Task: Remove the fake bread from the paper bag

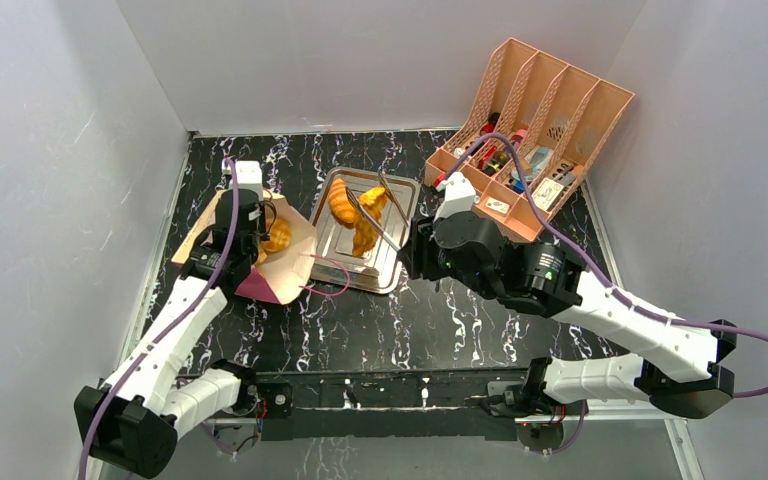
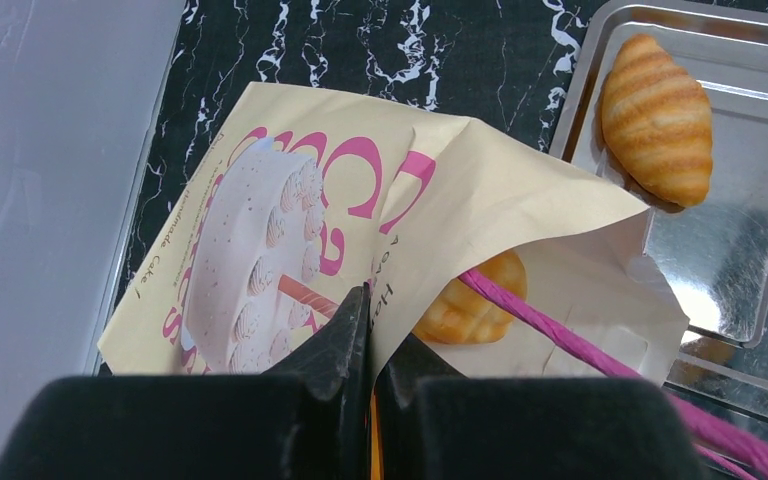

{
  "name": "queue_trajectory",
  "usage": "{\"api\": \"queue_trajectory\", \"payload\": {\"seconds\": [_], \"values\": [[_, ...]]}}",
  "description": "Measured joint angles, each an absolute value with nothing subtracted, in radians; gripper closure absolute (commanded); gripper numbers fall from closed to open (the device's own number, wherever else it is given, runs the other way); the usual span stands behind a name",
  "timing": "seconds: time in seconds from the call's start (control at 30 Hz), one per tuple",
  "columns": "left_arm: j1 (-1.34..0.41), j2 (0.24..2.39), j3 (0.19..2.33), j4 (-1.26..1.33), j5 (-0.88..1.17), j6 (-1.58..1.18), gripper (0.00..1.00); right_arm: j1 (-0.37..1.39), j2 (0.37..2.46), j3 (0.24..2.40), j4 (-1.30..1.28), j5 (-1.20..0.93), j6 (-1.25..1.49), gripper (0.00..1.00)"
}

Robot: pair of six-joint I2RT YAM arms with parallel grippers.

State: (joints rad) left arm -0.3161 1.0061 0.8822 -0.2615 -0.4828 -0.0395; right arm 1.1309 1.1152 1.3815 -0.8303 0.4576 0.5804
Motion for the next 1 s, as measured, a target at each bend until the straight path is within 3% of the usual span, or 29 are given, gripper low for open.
{"api": "queue_trajectory", "payload": {"seconds": [0.43, 1.0], "values": [[-0.316, 0.961, 0.882, -0.271, -0.455, -0.060, 1.00, 1.101, 1.130, 1.316, -0.867, 0.460, 0.691, 1.00], [-0.316, 0.967, 0.882, -0.268, -0.447, -0.060, 1.00, 0.711, 1.275, 1.209, -0.681, 0.241, 0.629, 1.00]]}}
